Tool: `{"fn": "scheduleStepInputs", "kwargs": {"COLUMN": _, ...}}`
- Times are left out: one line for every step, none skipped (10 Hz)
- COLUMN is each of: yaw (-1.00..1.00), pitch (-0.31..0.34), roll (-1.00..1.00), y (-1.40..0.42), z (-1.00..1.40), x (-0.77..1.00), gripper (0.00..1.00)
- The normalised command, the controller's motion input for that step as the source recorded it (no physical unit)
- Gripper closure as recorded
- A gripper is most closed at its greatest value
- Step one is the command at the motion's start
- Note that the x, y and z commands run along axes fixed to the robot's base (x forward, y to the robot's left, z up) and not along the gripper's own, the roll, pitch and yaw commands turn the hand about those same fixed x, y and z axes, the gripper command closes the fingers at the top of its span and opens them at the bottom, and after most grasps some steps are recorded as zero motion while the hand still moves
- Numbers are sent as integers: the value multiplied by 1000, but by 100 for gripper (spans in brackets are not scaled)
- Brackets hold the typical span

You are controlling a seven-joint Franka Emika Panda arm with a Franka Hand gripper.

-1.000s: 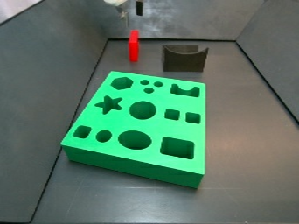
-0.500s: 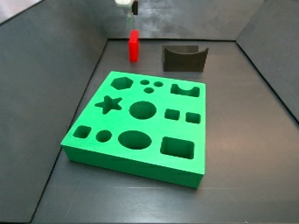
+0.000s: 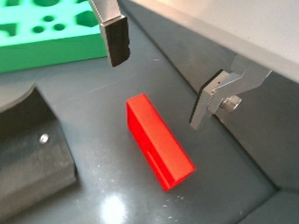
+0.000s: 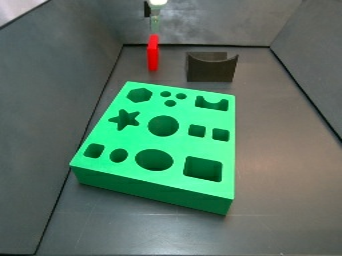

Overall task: Pick up the double-square object. Move up. Rotate the double-square object. Place the double-square object on the fixture. Regrasp the double-square object. Move to above the board. Insert the double-square object.
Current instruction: Rotate the double-square object.

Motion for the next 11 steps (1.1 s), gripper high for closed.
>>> {"fn": "scheduleStepInputs", "kwargs": {"yaw": 1000, "pitch": -11, "roll": 1, "y": 0, "z": -15, "x": 44, "gripper": 0}}
{"fn": "scheduleStepInputs", "kwargs": {"yaw": 1000, "pitch": -12, "roll": 2, "y": 0, "z": -15, "x": 44, "gripper": 0}}
{"fn": "scheduleStepInputs", "kwargs": {"yaw": 1000, "pitch": -13, "roll": 2, "y": 0, "z": -15, "x": 44, "gripper": 0}}
{"fn": "scheduleStepInputs", "kwargs": {"yaw": 1000, "pitch": -13, "roll": 2, "y": 0, "z": -15, "x": 45, "gripper": 0}}
{"fn": "scheduleStepInputs", "kwargs": {"yaw": 1000, "pitch": -14, "roll": 2, "y": 0, "z": -15, "x": 45, "gripper": 0}}
{"fn": "scheduleStepInputs", "kwargs": {"yaw": 1000, "pitch": -15, "roll": 2, "y": 0, "z": -15, "x": 45, "gripper": 0}}
{"fn": "scheduleStepInputs", "kwargs": {"yaw": 1000, "pitch": -17, "roll": 2, "y": 0, "z": -15, "x": 45, "gripper": 0}}
{"fn": "scheduleStepInputs", "kwargs": {"yaw": 1000, "pitch": -18, "roll": 2, "y": 0, "z": -15, "x": 45, "gripper": 0}}
{"fn": "scheduleStepInputs", "kwargs": {"yaw": 1000, "pitch": -20, "roll": 3, "y": 0, "z": -15, "x": 45, "gripper": 0}}
{"fn": "scheduleStepInputs", "kwargs": {"yaw": 1000, "pitch": -22, "roll": 3, "y": 0, "z": -15, "x": 44, "gripper": 0}}
{"fn": "scheduleStepInputs", "kwargs": {"yaw": 1000, "pitch": -25, "roll": 4, "y": 0, "z": -15, "x": 44, "gripper": 0}}
